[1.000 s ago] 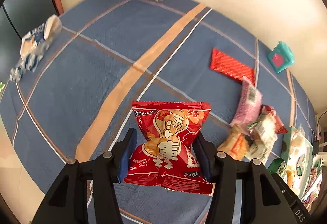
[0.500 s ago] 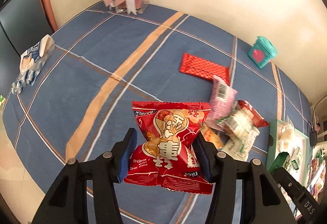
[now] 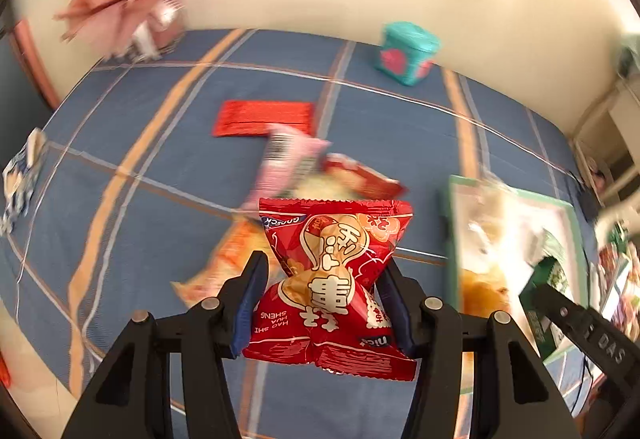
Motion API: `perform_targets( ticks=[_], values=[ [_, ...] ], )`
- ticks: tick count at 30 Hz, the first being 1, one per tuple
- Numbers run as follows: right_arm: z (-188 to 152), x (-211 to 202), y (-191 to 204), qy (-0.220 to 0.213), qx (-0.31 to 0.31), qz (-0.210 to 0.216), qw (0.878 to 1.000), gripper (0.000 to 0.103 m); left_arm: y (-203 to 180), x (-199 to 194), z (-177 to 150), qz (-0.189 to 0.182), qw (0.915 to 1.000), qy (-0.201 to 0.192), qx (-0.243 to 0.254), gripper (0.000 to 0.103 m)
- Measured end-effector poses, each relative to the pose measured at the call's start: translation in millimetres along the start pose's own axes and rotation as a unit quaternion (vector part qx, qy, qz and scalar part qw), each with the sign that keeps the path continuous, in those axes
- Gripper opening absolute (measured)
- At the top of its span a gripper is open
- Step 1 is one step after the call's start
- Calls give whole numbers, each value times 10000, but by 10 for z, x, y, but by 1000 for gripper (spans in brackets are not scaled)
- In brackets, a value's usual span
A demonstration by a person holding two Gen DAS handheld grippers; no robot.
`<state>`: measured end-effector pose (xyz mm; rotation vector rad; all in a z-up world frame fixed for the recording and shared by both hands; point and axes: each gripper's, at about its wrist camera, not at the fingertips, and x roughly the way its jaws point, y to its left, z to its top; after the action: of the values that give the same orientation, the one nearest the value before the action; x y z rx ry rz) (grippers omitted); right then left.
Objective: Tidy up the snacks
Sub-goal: 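Carry the biscuit pack and red candy bag over the white tray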
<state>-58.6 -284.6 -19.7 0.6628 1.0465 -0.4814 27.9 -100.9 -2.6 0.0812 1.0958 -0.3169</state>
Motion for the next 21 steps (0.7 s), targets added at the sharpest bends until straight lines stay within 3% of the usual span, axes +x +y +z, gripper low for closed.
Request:
perform_targets(
  ticks=[12, 21],
  values=[
    [225, -40, -736, -103, 747, -183, 9970, 73, -1154, 29, -66, -649, 9905, 1, 1216, 57],
    [334, 47, -1001, -45, 1082, -222, 9939, 73, -1548, 263, -11, -794, 9848, 110, 1539, 57]
  ],
)
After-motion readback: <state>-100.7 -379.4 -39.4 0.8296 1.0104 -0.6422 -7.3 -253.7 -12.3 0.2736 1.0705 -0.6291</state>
